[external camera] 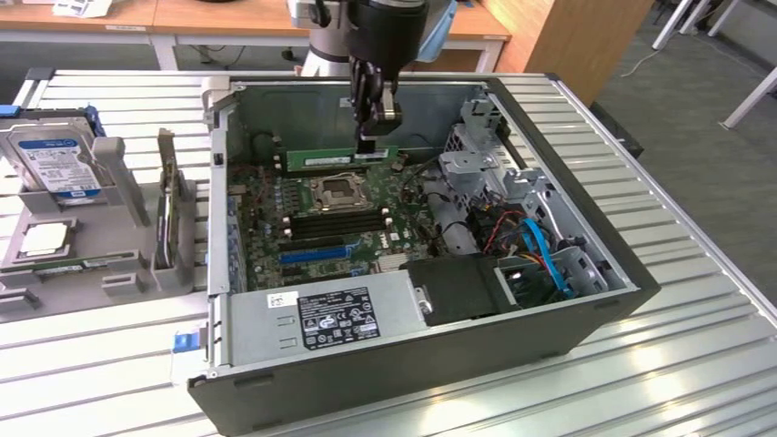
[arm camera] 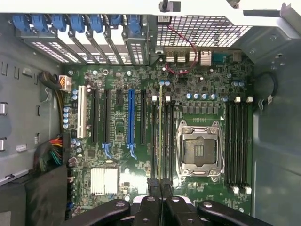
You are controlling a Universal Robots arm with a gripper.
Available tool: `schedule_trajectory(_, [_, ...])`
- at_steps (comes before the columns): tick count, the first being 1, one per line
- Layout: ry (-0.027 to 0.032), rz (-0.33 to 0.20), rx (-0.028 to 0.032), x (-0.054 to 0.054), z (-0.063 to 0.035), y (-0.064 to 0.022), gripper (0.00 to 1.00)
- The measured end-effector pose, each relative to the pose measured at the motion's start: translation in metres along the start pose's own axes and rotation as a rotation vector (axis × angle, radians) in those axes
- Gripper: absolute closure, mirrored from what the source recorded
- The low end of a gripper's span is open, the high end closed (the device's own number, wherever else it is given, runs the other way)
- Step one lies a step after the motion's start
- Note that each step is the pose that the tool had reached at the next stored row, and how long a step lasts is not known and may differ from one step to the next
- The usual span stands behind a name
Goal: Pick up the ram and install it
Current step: 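Insert the ram into the slot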
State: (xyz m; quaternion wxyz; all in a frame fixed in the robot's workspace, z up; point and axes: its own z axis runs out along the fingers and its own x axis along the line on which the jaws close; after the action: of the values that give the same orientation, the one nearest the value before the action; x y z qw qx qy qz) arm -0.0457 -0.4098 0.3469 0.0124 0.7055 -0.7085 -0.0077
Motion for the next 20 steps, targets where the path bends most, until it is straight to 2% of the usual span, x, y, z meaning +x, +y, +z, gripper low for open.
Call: schedule_trajectory(20, [0.0, 0.0, 0.0, 0.0, 0.0151, -0.0004, 0.88])
